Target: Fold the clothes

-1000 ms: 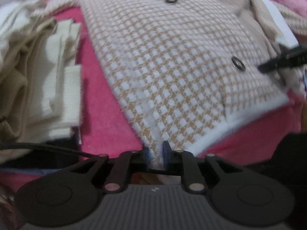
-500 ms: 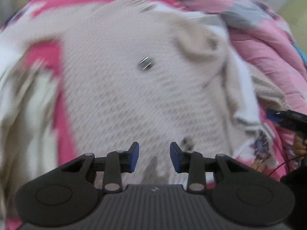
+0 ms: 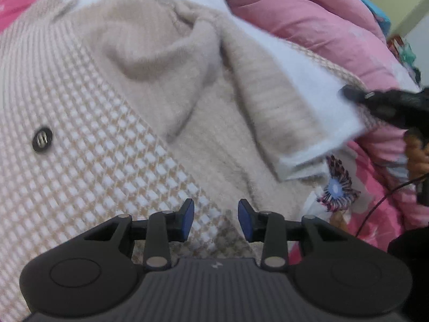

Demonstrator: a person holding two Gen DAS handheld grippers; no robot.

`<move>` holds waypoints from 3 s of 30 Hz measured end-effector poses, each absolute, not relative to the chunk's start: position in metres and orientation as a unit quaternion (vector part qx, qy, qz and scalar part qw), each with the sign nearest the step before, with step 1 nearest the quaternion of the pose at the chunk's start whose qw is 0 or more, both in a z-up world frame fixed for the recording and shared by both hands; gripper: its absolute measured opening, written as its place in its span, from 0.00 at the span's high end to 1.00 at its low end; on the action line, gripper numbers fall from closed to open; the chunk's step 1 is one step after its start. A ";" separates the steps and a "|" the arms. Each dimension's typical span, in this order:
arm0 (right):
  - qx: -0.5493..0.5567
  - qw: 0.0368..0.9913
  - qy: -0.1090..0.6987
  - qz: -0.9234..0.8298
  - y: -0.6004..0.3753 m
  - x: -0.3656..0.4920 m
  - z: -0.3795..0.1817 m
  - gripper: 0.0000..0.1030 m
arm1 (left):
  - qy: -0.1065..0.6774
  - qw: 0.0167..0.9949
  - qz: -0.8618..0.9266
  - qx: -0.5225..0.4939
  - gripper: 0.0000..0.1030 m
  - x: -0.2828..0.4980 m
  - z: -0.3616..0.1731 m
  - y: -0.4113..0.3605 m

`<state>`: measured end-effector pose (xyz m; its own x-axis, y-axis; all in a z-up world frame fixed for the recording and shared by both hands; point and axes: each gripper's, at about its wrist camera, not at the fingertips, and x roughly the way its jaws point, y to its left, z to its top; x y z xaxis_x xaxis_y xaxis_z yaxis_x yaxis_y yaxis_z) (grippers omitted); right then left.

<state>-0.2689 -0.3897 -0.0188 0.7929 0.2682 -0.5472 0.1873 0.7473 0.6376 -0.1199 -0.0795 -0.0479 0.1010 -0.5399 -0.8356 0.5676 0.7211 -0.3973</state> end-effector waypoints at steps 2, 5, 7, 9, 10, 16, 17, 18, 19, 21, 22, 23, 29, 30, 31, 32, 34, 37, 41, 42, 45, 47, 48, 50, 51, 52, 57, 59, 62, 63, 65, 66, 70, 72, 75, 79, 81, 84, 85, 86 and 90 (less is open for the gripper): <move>0.318 0.890 0.319 0.066 -0.383 -0.256 0.004 0.98 | 0.562 0.738 -0.372 -0.032 0.64 -0.110 -0.049 -0.070; 0.231 0.901 0.332 0.156 -0.362 -0.224 0.040 0.98 | 0.552 0.745 -0.359 -0.109 0.61 -0.093 -0.036 -0.043; 0.141 0.890 0.360 0.242 -0.323 -0.193 0.054 0.98 | 0.533 0.751 -0.356 -0.159 0.55 -0.082 -0.022 -0.024; 0.069 0.872 0.383 0.296 -0.283 -0.172 0.045 0.98 | 0.520 0.748 -0.360 -0.201 0.50 -0.072 -0.013 -0.009; 0.037 0.863 0.393 0.315 -0.263 -0.163 0.036 0.98 | 0.519 0.743 -0.361 -0.219 0.48 -0.067 -0.011 -0.004; -0.122 0.803 0.431 0.392 -0.159 -0.123 -0.023 0.97 | 0.562 0.729 -0.329 -0.212 0.44 -0.045 -0.042 -0.001; -0.130 0.808 0.425 0.387 -0.154 -0.126 -0.030 0.96 | 0.573 0.724 -0.326 -0.204 0.44 -0.044 -0.050 -0.005; -0.134 0.813 0.417 0.383 -0.154 -0.131 -0.034 0.94 | 0.581 0.720 -0.325 -0.195 0.45 -0.044 -0.057 -0.009; -0.125 0.820 0.411 0.378 -0.158 -0.136 -0.034 0.94 | 0.585 0.720 -0.325 -0.184 0.45 -0.044 -0.063 -0.013; -0.107 0.833 0.399 0.367 -0.168 -0.148 -0.032 0.90 | 0.581 0.726 -0.328 -0.163 0.48 -0.046 -0.067 -0.020; -0.095 0.839 0.396 0.360 -0.178 -0.155 -0.028 0.90 | 0.577 0.731 -0.330 -0.155 0.51 -0.048 -0.067 -0.022; -0.084 0.845 0.393 0.352 -0.187 -0.163 -0.023 0.90 | 0.574 0.734 -0.331 -0.151 0.52 -0.048 -0.067 -0.024; -0.148 0.849 0.414 0.293 -0.221 -0.211 -0.027 0.75 | 0.578 0.735 -0.328 -0.134 0.61 -0.042 -0.072 -0.037; -0.179 0.840 0.424 0.288 -0.219 -0.217 -0.036 0.75 | 0.581 0.735 -0.324 -0.135 0.64 -0.038 -0.072 -0.039; -0.202 0.830 0.432 0.290 -0.215 -0.221 -0.045 0.75 | 0.583 0.735 -0.319 -0.136 0.67 -0.035 -0.073 -0.042; -0.226 0.820 0.439 0.291 -0.211 -0.226 -0.054 0.74 | 0.584 0.735 -0.315 -0.138 0.68 -0.033 -0.074 -0.044; -0.264 0.810 0.442 0.280 -0.206 -0.231 -0.068 0.73 | 0.589 0.734 -0.305 -0.145 0.76 -0.030 -0.076 -0.046; -0.314 0.805 0.436 0.253 -0.200 -0.238 -0.085 0.73 | 0.595 0.732 -0.291 -0.158 0.86 -0.027 -0.081 -0.048; -0.307 0.808 0.449 0.224 -0.207 -0.240 -0.091 0.73 | 0.604 0.728 -0.273 -0.176 0.90 -0.026 -0.089 -0.052; -0.307 0.807 0.453 0.223 -0.207 -0.243 -0.092 0.72 | 0.606 0.726 -0.270 -0.181 0.91 -0.026 -0.091 -0.052; -0.322 0.809 0.440 0.219 -0.207 -0.254 -0.094 0.71 | 0.610 0.723 -0.260 -0.192 0.92 -0.025 -0.095 -0.055; -0.331 0.811 0.433 0.214 -0.206 -0.257 -0.094 0.72 | 0.609 0.724 -0.256 -0.197 0.94 -0.025 -0.096 -0.057; -0.334 0.812 0.432 0.206 -0.204 -0.255 -0.095 0.79 | 0.606 0.726 -0.254 -0.202 0.95 -0.026 -0.094 -0.054; -0.341 0.819 0.424 0.181 -0.203 -0.254 -0.087 0.98 | 0.593 0.730 -0.262 -0.218 0.96 -0.031 -0.088 -0.053; -0.343 0.825 0.417 0.168 -0.204 -0.254 -0.079 0.98 | 0.584 0.730 -0.274 -0.226 0.96 -0.036 -0.082 -0.048; -0.342 0.832 0.407 0.159 -0.207 -0.256 -0.069 0.98 | 0.576 0.729 -0.287 -0.233 0.96 -0.041 -0.076 -0.044; -0.322 0.845 0.402 0.144 -0.232 -0.282 -0.011 0.98 | 0.554 0.722 -0.360 -0.205 0.96 -0.081 -0.057 -0.036; -0.318 0.836 0.423 0.145 -0.241 -0.291 -0.013 0.98 | 0.572 0.711 -0.370 -0.173 0.96 -0.096 -0.069 -0.045; -0.336 0.822 0.435 0.148 -0.242 -0.300 -0.021 0.98 | 0.574 0.707 -0.388 -0.142 0.96 -0.114 -0.072 -0.057; -0.345 0.822 0.427 0.148 -0.240 -0.303 -0.016 0.98 | 0.563 0.711 -0.398 -0.135 0.96 -0.120 -0.066 -0.056; -0.339 0.827 0.423 0.149 -0.240 -0.304 -0.006 0.98 | 0.552 0.715 -0.412 -0.123 0.96 -0.127 -0.062 -0.052; -0.333 0.826 0.428 0.153 -0.242 -0.304 -0.005 0.98 | 0.557 0.711 -0.412 -0.118 0.96 -0.128 -0.066 -0.053; -0.322 0.797 0.475 0.188 -0.248 -0.297 -0.040 0.97 | 0.592 0.702 -0.390 -0.071 0.96 -0.126 -0.105 -0.074; -0.320 0.776 0.501 0.209 -0.249 -0.287 -0.049 0.95 | 0.591 0.704 -0.388 -0.071 0.96 -0.127 -0.109 -0.076; -0.283 0.775 0.510 0.245 -0.258 -0.268 -0.015 0.91 | 0.573 0.715 -0.397 -0.053 0.96 -0.137 -0.105 -0.085; -0.173 0.807 0.484 0.290 -0.280 -0.201 0.056 0.76 | 0.560 0.721 -0.407 -0.036 0.96 -0.146 -0.104 -0.088; -0.141 0.839 0.452 0.267 -0.280 -0.148 0.074 0.62 | 0.556 0.722 -0.411 -0.034 0.96 -0.147 -0.107 -0.095; -0.089 0.865 0.433 0.236 -0.265 -0.053 0.080 0.62 | 0.546 0.726 -0.418 -0.025 0.96 -0.152 -0.102 -0.085; -0.088 0.873 0.426 0.220 -0.255 -0.026 0.076 0.62 | 0.542 0.727 -0.421 -0.024 0.96 -0.153 -0.101 -0.084; -0.086 0.880 0.420 0.204 -0.246 0.001 0.071 0.60 | 0.540 0.728 -0.422 -0.024 0.96 -0.154 -0.101 -0.083; -0.093 0.892 0.426 0.116 -0.208 0.103 0.031 0.55 | 0.525 0.732 -0.434 -0.031 0.96 -0.158 -0.102 -0.081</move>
<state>0.1032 -0.2081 0.0310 0.6101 0.1270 -0.7821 -0.2861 0.9558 -0.0681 -0.1580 -0.0808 -0.1015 0.0731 -0.6680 -0.7406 0.6022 0.6214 -0.5011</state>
